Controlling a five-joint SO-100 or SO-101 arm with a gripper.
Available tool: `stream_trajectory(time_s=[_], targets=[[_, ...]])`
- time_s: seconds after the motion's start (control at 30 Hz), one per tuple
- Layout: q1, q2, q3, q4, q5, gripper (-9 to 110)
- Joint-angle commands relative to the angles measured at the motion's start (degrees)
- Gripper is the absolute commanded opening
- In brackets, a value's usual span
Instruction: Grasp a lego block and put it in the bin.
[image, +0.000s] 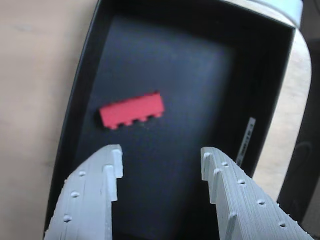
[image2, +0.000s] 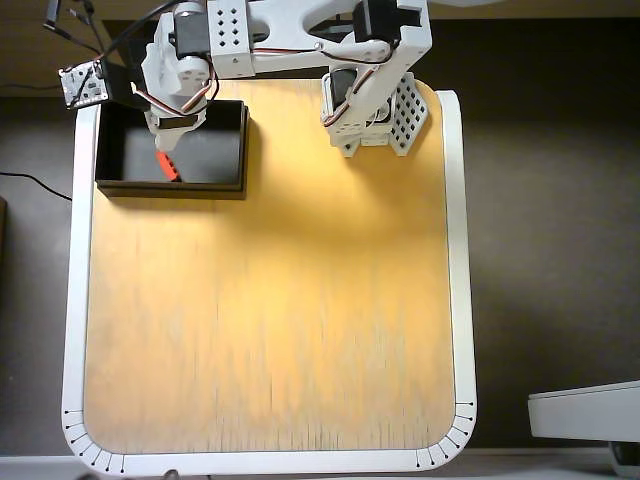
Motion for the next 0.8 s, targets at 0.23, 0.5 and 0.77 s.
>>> stream_trajectory(time_s=[0.23,0.5,0.77], targets=[[-11.16,10.37,-8.7,-12.39,-13.27,25],[-23.12,18.46,-8.7,-17.4,-19.86,19],[-34.8,26.98,-8.7,-17.4,-20.65,0]])
